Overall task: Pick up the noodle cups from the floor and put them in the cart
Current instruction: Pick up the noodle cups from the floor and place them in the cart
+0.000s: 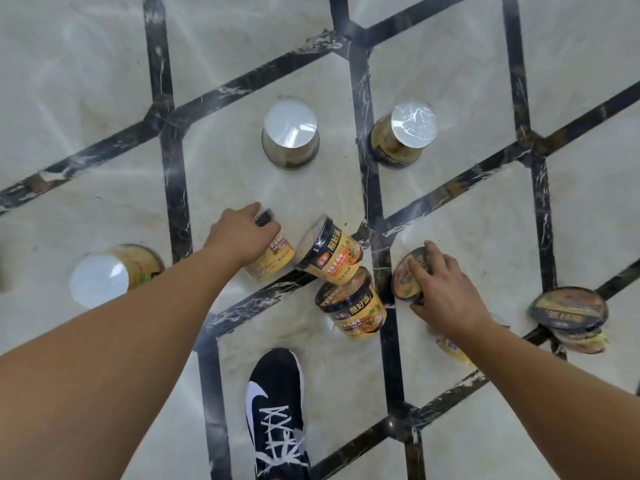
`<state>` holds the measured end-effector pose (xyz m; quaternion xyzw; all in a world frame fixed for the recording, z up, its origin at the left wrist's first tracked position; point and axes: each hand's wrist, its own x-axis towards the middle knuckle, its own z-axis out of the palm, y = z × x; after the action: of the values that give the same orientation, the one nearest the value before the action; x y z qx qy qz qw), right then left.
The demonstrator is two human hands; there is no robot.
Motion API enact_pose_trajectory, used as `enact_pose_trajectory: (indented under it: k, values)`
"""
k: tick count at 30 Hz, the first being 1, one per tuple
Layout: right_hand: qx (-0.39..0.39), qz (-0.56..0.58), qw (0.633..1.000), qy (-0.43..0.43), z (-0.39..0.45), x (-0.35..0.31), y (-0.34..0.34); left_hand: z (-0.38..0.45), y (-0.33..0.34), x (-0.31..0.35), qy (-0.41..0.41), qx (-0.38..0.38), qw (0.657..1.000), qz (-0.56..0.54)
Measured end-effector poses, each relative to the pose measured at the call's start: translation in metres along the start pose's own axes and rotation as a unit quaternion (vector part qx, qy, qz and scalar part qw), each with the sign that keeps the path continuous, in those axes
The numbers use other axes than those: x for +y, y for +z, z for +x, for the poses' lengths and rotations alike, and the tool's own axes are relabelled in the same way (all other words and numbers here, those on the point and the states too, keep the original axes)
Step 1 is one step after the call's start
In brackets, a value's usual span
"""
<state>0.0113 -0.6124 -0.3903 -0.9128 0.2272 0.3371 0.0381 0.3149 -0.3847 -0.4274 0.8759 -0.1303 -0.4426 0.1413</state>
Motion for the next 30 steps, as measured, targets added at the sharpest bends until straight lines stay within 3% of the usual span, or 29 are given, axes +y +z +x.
enact_pose_trajectory:
  k: [5, 9, 13, 22, 30]
  values:
    - [0.032, 0.038, 0.999, -0.008, -0.010, -0.012, -0.010, -0.014, 0.001, -0.019, -0.007, -0.055, 0.998, -0.006]
    - [0.068, 0.056, 0.996, -0.017, -0.028, -0.024, -0.038, -0.042, 0.008, -0.026, -0.009, -0.042, 0.994, 0.100]
    - [0.107, 0.075, 0.991, -0.038, -0.052, -0.032, -0.077, -0.081, 0.007, -0.043, -0.015, -0.011, 0.995, 0.101]
    - [0.143, 0.105, 0.979, -0.100, -0.077, -0.075, -0.105, -0.114, 0.034, -0.076, -0.037, 0.056, 0.992, -0.109]
    - [0.142, 0.161, 0.969, -0.123, -0.065, -0.098, -0.096, -0.091, 0.078, -0.077, -0.140, -0.034, 0.973, -0.182]
